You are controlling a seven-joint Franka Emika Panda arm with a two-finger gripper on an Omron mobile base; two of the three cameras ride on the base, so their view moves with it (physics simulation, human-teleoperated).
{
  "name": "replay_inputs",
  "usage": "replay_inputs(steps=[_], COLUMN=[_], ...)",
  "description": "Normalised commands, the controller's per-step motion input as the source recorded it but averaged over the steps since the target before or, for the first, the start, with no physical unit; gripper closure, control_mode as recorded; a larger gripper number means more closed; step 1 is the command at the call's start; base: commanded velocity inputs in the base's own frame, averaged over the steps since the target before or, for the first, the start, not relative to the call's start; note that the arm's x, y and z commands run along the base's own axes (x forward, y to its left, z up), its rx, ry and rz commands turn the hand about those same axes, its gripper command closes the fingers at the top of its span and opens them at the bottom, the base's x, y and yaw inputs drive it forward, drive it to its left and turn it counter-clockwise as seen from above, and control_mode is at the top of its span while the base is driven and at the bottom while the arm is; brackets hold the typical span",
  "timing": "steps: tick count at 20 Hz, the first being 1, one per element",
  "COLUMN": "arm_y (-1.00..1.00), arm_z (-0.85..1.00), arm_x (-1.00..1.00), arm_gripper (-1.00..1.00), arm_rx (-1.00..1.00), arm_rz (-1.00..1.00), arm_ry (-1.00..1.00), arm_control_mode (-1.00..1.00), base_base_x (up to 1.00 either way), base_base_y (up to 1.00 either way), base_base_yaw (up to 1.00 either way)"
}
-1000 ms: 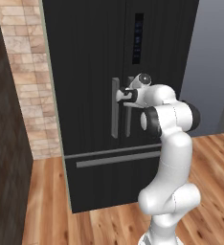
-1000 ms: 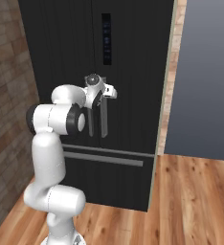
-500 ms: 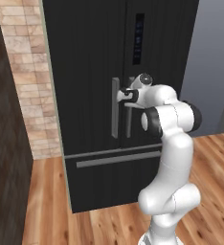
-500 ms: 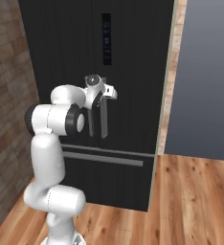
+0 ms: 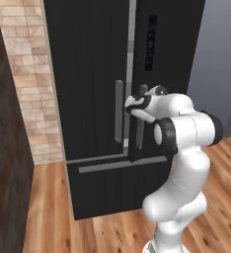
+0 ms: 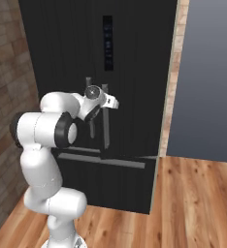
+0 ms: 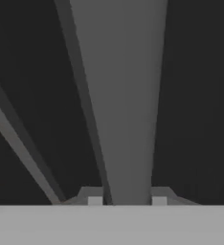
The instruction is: Place one of the steaks on the plate and the other in the bowl. Then place the bowl in the fridge.
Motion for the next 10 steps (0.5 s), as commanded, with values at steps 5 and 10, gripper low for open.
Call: replay_inputs(steps=[5,10], arm_y=[-0.61,-0.88], arm_z=[0.35,0.4], arm_x=[-0.66,-0.76], arm_gripper=[1.0,1.0], arm_rx=[0.21,0.29], arm_rz=[0.07,0.17], arm_ry=[-0.03,-0.01], arm_control_mode=[-1.0,-1.0], base_base_x=[0.0,0.0], base_base_y=[0.0,0.0], base_base_yaw=[0.0,0.0])
